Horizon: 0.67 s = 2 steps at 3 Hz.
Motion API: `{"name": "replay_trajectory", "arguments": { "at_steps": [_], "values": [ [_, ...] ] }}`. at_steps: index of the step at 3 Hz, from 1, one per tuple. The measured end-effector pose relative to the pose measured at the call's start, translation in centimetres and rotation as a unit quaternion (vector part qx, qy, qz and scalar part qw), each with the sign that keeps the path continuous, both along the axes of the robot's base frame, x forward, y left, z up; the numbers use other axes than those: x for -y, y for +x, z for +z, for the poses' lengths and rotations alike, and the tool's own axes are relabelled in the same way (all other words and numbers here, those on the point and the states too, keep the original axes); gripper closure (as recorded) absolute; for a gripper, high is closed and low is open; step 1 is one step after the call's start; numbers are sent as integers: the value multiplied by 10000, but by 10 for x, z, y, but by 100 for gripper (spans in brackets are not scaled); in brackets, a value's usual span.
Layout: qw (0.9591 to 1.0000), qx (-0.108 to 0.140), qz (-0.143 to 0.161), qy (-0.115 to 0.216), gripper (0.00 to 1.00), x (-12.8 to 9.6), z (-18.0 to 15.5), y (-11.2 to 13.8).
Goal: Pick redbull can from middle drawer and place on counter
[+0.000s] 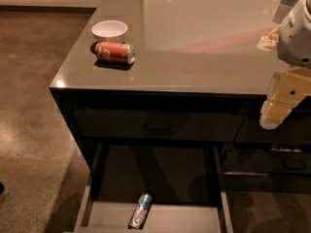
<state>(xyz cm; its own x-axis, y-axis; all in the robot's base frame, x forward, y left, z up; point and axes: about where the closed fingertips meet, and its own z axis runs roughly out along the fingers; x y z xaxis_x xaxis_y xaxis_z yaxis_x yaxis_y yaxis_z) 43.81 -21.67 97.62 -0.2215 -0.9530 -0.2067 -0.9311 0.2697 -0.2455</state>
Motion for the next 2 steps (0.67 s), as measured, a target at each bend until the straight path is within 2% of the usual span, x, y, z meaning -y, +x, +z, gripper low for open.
{"name": "replay_trajectory", "arguments": {
  "at_steps": [1,2],
  "values": [
    [10000,0,0,0,0,0,0,0],
    [9989,71,460,-81,0,-15,-14,14]
  ]
}}
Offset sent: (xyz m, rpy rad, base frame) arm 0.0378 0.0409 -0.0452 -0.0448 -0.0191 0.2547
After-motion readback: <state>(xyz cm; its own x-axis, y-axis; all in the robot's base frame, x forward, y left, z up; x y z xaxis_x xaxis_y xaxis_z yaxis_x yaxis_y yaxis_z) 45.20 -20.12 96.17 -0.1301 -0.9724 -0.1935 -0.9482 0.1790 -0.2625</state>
